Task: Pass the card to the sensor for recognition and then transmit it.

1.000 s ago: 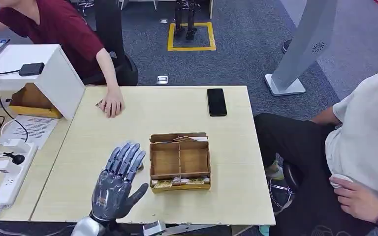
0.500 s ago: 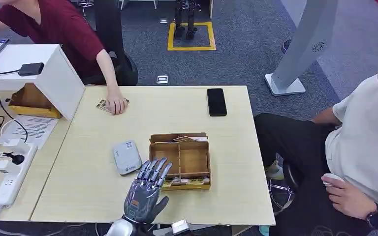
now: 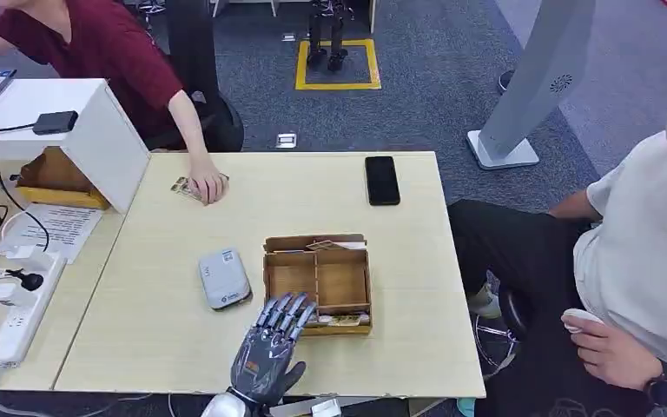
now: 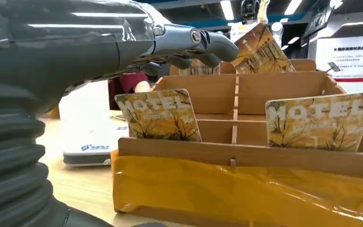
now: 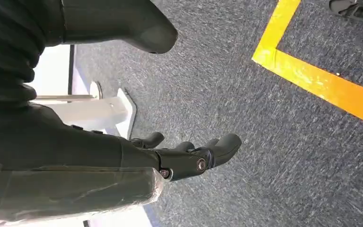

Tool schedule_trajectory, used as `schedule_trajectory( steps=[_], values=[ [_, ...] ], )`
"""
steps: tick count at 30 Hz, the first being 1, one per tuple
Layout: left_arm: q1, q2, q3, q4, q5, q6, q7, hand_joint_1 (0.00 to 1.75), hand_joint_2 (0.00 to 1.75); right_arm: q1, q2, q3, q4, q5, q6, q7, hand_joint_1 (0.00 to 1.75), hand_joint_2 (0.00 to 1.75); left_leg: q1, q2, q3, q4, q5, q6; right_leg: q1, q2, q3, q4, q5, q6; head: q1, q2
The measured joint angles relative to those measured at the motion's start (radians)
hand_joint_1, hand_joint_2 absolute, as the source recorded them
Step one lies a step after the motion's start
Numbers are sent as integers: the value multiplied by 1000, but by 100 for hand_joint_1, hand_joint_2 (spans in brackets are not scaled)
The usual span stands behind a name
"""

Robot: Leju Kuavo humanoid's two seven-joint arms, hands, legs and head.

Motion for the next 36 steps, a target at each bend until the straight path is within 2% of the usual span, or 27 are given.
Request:
schedule_trajectory(
  steps=[18, 36],
  values=[
    [-17, -24, 0, 49, 0, 1, -7, 0, 175, 0, 0, 0, 0, 0, 3, -1, 0, 175, 0, 0, 0, 0, 0, 0, 0, 0, 0, 0, 0, 0, 0, 0],
    [-21, -24, 6, 56, 0, 4, -8, 0, 175, 0, 0, 0, 0, 0, 3, 3, 0, 175, 0, 0, 0, 0, 0, 0, 0, 0, 0, 0, 0, 0, 0, 0]
  ],
)
